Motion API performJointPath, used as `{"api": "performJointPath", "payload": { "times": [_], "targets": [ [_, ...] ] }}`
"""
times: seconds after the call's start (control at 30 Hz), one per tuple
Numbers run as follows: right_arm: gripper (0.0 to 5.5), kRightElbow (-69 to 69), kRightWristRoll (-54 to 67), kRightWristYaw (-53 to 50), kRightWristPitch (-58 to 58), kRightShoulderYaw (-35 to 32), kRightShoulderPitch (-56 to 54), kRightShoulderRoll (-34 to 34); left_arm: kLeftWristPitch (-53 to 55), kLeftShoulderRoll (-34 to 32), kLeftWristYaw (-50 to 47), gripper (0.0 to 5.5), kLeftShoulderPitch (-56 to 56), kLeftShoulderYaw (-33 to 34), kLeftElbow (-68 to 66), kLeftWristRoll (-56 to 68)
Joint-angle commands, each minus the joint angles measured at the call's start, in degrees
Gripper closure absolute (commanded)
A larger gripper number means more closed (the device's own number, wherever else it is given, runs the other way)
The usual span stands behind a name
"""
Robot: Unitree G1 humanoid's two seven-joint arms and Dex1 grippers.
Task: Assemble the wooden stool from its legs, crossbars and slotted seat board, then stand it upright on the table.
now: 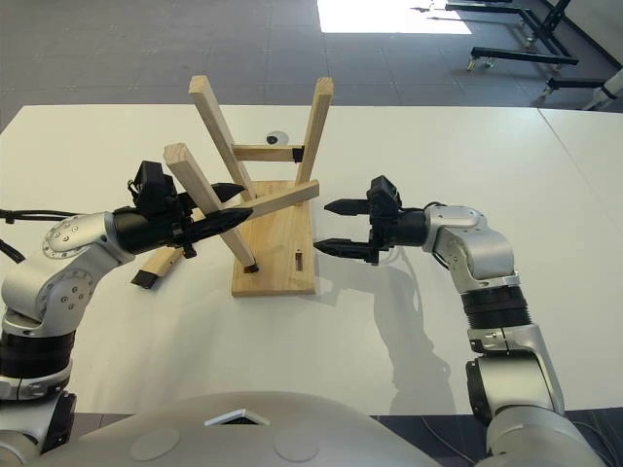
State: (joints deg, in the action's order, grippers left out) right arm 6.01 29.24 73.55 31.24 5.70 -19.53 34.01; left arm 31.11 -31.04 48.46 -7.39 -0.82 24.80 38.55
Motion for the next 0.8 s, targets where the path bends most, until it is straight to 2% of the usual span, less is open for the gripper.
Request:
{"api": "performJointPath", "payload": {
  "times": [0.03, 0.3, 0.43, 0.8],
  "targets": [
    [0.1, -0.41, -0.21, 0.49, 0.88, 0.28, -0.77, 0.93, 0.0, -0.42, -0.31, 3.47, 1.68, -0.25, 0.47, -0.7],
    [0.1, -0.64, -0.04, 0.03, 1.18, 0.54, -0.52, 0.22, 2.95, -4.84, 0.41, 3.47, -3.34, 4.31, 0.78, 1.73],
    [0.1, -2.64, 0.65, -1.55, 1.65, -0.35, 1.67, 0.01, 3.82, -5.74, 2.58, 3.47, -5.37, 3.64, -0.85, 2.44],
    [0.1, -2.75, 0.71, -0.49, 2.11, 0.19, 1.32, 0.97, 1.97, -4.22, 3.02, 3.47, -1.98, 2.54, -1.39, 0.84]
  ]
}}
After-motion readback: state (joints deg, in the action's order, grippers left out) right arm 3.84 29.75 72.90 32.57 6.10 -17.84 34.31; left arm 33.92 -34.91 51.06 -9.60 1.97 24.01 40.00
